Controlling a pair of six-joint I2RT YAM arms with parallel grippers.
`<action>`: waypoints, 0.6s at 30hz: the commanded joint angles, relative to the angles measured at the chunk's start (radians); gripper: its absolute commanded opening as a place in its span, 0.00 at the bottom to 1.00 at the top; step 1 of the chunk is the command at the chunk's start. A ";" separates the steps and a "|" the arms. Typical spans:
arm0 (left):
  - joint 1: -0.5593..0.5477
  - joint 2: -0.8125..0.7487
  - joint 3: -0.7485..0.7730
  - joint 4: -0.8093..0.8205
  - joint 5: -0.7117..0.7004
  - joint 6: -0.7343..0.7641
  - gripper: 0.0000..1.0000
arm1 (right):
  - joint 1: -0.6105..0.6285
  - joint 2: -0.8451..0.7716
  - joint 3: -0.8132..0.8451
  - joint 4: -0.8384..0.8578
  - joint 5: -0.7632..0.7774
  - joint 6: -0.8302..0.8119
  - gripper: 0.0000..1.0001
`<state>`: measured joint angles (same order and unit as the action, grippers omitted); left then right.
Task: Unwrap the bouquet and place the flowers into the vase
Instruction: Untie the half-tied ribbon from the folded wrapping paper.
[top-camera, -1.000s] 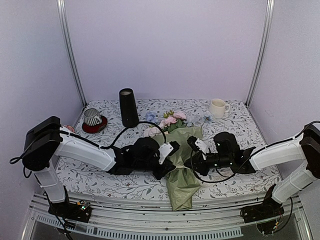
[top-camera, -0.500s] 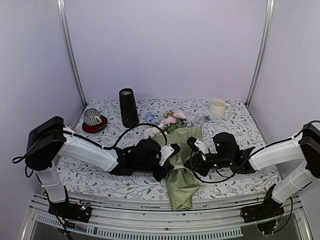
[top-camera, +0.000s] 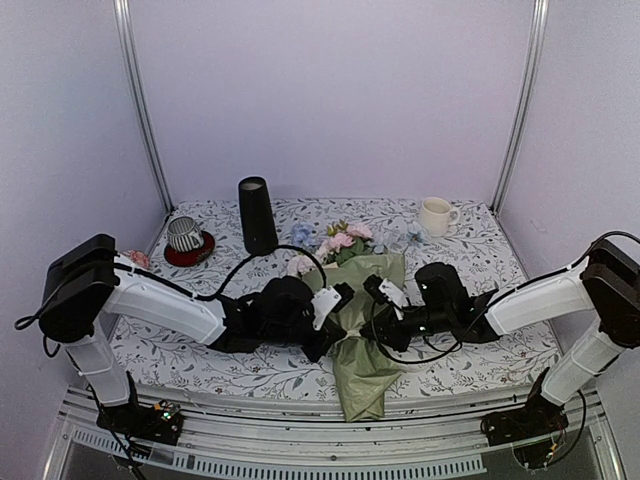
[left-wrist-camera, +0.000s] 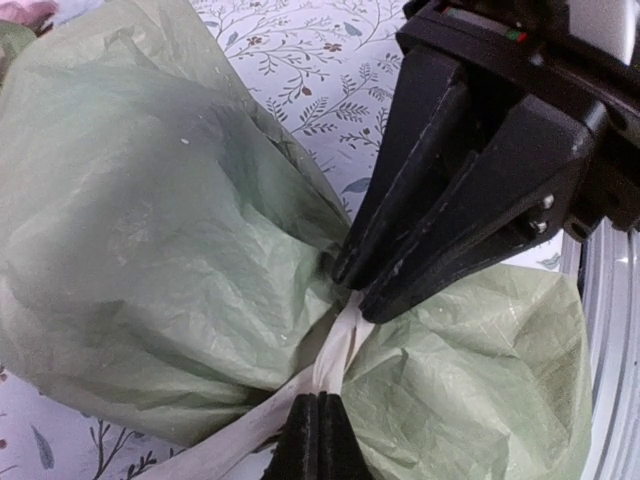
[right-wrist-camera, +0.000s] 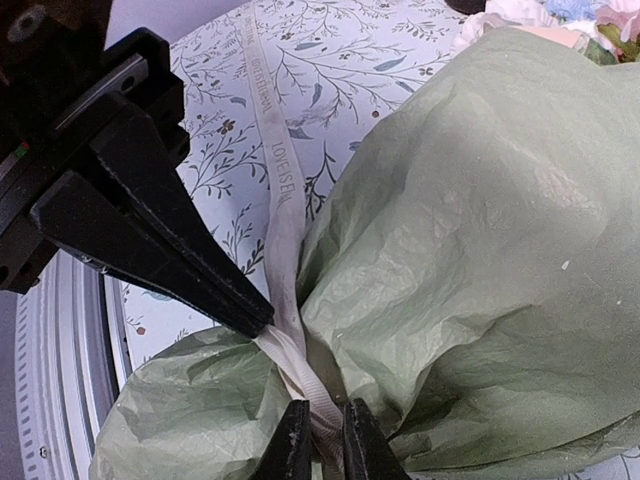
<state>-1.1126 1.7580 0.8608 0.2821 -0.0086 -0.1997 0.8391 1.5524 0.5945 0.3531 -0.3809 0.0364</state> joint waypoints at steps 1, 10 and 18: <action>-0.013 -0.020 -0.019 0.055 0.008 -0.027 0.00 | 0.002 0.029 0.035 -0.025 -0.036 -0.010 0.14; -0.011 -0.026 -0.036 0.057 -0.038 -0.050 0.00 | 0.003 -0.012 0.014 -0.018 -0.012 -0.007 0.04; -0.011 -0.049 -0.076 0.056 -0.077 -0.077 0.00 | 0.002 -0.102 -0.046 0.013 0.068 0.010 0.03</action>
<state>-1.1126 1.7535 0.8173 0.3244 -0.0540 -0.2558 0.8387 1.4918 0.5743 0.3401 -0.3626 0.0334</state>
